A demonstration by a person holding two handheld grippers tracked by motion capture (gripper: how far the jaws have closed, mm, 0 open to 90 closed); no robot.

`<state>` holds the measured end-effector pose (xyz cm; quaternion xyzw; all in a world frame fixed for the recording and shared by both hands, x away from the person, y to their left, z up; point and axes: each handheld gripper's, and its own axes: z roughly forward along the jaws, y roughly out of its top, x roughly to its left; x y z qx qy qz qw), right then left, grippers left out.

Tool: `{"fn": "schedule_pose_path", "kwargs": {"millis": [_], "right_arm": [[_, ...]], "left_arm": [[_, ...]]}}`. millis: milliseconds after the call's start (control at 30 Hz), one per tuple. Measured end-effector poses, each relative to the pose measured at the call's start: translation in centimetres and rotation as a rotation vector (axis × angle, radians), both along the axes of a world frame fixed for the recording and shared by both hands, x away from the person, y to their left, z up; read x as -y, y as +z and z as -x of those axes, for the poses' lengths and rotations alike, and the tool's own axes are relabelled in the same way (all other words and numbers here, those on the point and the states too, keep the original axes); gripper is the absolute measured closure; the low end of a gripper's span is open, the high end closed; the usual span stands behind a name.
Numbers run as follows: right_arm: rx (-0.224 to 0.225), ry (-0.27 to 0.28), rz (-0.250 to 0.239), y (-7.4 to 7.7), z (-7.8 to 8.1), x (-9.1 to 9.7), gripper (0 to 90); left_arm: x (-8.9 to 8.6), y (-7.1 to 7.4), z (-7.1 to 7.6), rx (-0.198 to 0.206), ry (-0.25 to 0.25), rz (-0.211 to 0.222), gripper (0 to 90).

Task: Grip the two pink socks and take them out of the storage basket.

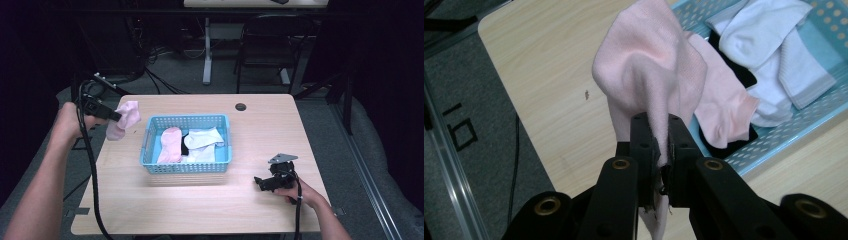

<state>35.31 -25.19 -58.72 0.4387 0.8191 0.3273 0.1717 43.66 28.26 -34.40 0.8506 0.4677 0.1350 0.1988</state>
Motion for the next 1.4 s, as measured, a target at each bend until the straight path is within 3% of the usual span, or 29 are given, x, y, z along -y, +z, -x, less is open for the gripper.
{"fn": "schedule_pose_path", "kwargs": {"millis": [400, 900, 1267, 1400], "right_arm": [[0.0, 0.0, 0.0, 0.0, 0.0, 0.0, 0.0], [0.0, -0.001, 0.0, 0.0, 0.0, 0.0, 0.0], [0.014, -0.016, -0.007, -0.1, 0.2, 0.0, 0.0], [0.015, -0.017, -0.004, -0.1, 0.2, 0.0, 0.0]], "left_arm": [[-2.5, -3.1, -0.3, -0.068, 0.061, -0.004, 84.8], [-4.0, -9.8, -1.4, -0.171, 0.147, 0.019, 84.6], [-4.0, -13.7, -1.3, -0.199, 0.192, 0.033, 84.5], [-3.8, -14.9, -1.2, -0.204, 0.202, 0.018, 84.5]]}}
